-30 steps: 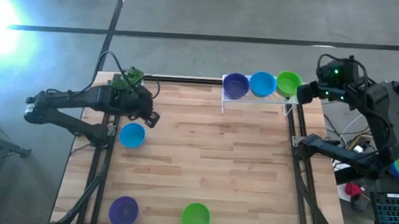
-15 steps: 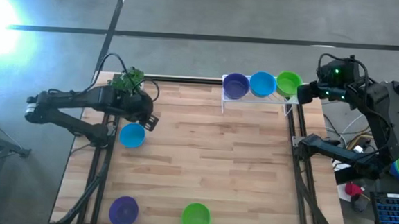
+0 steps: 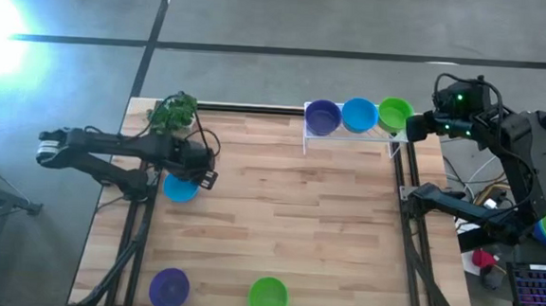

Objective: Pick & Place Mini bowls
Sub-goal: Stack the blue bowl on top of the blue bowls on the shelf

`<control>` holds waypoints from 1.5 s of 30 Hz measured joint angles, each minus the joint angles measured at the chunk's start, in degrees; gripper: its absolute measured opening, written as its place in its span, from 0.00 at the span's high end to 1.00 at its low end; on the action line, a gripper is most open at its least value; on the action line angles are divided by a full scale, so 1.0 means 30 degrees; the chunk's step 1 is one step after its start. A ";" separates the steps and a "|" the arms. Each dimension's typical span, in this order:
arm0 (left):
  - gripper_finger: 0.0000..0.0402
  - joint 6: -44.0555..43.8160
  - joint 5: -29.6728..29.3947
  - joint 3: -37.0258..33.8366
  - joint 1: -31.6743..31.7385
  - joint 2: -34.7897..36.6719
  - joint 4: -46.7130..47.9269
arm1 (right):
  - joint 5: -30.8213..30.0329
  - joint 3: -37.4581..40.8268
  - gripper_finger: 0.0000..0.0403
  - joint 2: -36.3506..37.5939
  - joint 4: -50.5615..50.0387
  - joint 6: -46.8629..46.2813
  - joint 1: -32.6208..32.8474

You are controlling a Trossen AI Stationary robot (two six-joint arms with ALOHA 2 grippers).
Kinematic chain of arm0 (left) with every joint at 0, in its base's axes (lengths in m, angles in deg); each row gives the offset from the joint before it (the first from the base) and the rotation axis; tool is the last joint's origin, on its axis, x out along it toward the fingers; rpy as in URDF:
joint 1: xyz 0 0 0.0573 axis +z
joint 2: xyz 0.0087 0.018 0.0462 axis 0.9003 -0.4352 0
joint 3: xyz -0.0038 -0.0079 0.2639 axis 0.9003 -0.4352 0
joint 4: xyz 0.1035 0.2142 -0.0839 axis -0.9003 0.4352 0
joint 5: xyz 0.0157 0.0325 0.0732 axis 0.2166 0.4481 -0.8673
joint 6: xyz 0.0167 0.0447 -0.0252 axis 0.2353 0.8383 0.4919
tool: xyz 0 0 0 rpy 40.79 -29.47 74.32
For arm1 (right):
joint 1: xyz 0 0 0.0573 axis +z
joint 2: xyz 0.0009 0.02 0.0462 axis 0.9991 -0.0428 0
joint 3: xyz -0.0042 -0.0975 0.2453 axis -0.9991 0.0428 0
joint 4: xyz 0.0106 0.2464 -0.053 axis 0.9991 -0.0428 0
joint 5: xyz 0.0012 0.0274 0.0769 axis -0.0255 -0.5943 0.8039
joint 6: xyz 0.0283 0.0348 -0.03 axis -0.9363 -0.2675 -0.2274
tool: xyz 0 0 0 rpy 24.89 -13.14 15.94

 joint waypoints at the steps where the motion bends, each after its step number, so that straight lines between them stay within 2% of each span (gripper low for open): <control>1: 0.68 -0.0203 0.0107 -0.0421 0.0000 0.0000 -0.0187 | 0.0000 0.0000 0.98 0.0000 0.0000 0.0003 0.0000; 6: 0.68 -0.1172 0.1022 -0.2216 0.0000 -0.0007 -0.1058 | -0.0007 0.0000 0.98 0.0000 0.0000 0.0015 0.0000; 14: 0.68 -0.1359 0.2401 -0.4715 0.0000 -0.0004 -0.5852 | -0.0015 0.0000 0.98 0.0000 0.0000 0.0235 0.0000; 25: 0.70 -0.1681 0.2518 -0.6220 0.0000 -0.0022 -0.6295 | -0.0022 0.0000 0.98 0.0000 0.0064 0.0533 0.0000; 27: 0.75 -0.1702 0.2684 -0.6316 0.0000 -0.0022 -0.6306 | -0.0022 0.0000 0.98 0.0000 0.0267 0.0681 0.0000; 31: 0.92 -0.1685 0.2652 -0.6344 0.0000 -0.0022 -0.6304 | -0.0022 0.0000 0.98 0.0000 0.0378 0.0809 0.0000; 33: 0.97 -0.1656 0.2576 -0.6246 0.0000 -0.0007 -0.6133 | -0.0022 0.0000 0.98 0.0000 0.0379 0.0803 0.0000; 38: 0.99 -0.1490 0.2385 -0.5350 0.0000 -0.0029 -0.6178 | -0.0022 0.0000 0.98 -0.0007 0.0393 0.0823 0.0000; 45: 1.00 -0.0082 0.1378 -0.2878 0.0000 -0.0029 -0.6220 | -0.0022 0.0000 0.98 -0.0007 0.0408 0.0940 0.0000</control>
